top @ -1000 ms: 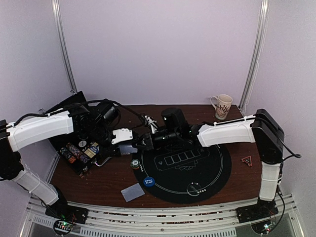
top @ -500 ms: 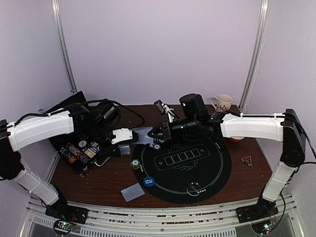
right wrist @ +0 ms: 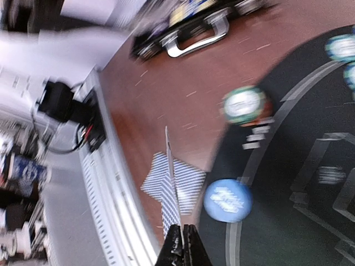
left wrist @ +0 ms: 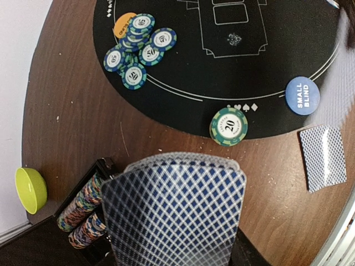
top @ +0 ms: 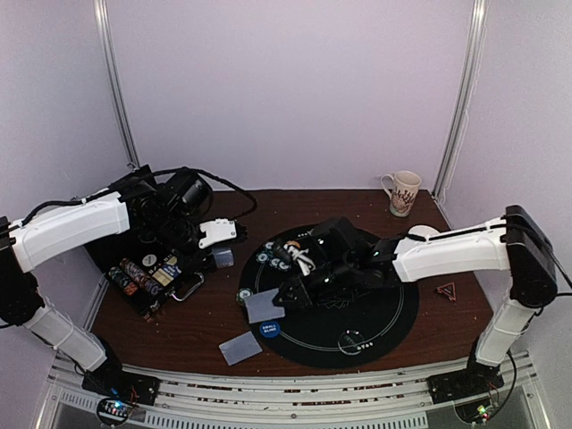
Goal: Distribute texas hold em gaming equipment
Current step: Distribute the poker card in the small blind area.
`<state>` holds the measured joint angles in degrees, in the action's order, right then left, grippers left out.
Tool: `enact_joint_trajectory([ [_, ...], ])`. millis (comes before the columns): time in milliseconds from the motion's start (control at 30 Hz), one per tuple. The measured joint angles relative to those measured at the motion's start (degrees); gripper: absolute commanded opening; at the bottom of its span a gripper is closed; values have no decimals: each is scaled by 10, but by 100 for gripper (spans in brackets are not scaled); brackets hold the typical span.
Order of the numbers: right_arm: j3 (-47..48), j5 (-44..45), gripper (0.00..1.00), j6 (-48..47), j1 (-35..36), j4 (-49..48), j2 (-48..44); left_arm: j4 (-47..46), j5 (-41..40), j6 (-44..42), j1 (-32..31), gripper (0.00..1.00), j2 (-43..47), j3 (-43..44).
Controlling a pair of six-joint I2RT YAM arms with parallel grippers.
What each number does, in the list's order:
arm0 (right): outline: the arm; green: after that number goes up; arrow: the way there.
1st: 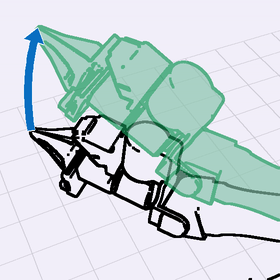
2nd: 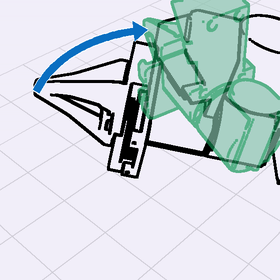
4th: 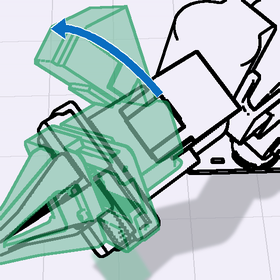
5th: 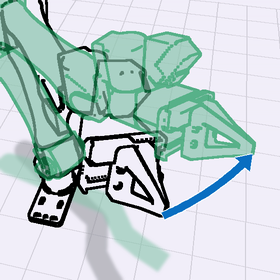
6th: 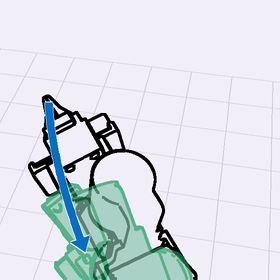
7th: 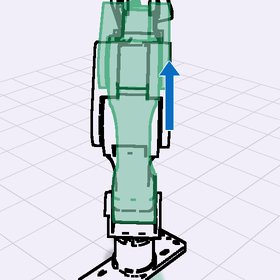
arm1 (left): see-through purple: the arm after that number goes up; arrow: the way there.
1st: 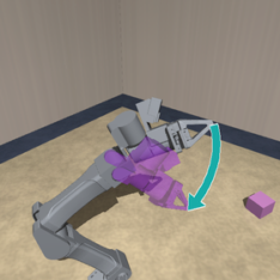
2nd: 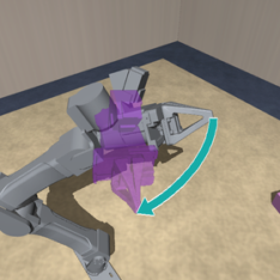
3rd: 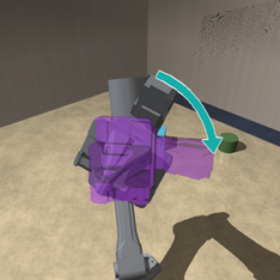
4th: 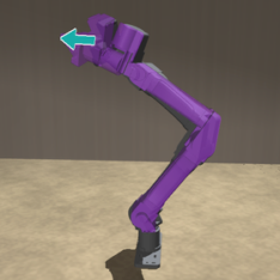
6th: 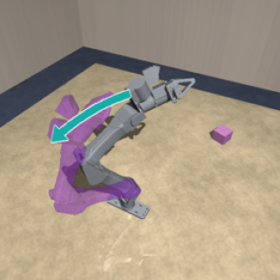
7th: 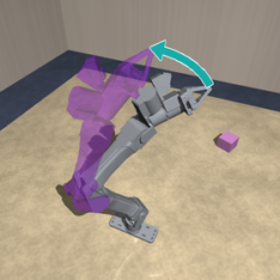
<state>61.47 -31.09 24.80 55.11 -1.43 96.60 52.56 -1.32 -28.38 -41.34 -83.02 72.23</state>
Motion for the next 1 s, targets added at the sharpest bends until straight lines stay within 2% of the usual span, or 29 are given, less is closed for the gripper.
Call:
enact_joint_trajectory([
  [167, 38, -59, 0, 26, 77, -66, 116, 1, 0, -2, 1, 47, 2, 6],
  [400, 92, -94, 0, 54, 93, -108, 221, 2, 0, -3, 2, 47, 19, 6],
  [600, 132, -112, 0, 43, 90, -93, 231, 2, 0, -6, 2, 47, 23, 6],
  [1000, 133, -123, 0, 15, 62, -50, 230, 2, 0, -7, 2, 47, 23, 6],
])
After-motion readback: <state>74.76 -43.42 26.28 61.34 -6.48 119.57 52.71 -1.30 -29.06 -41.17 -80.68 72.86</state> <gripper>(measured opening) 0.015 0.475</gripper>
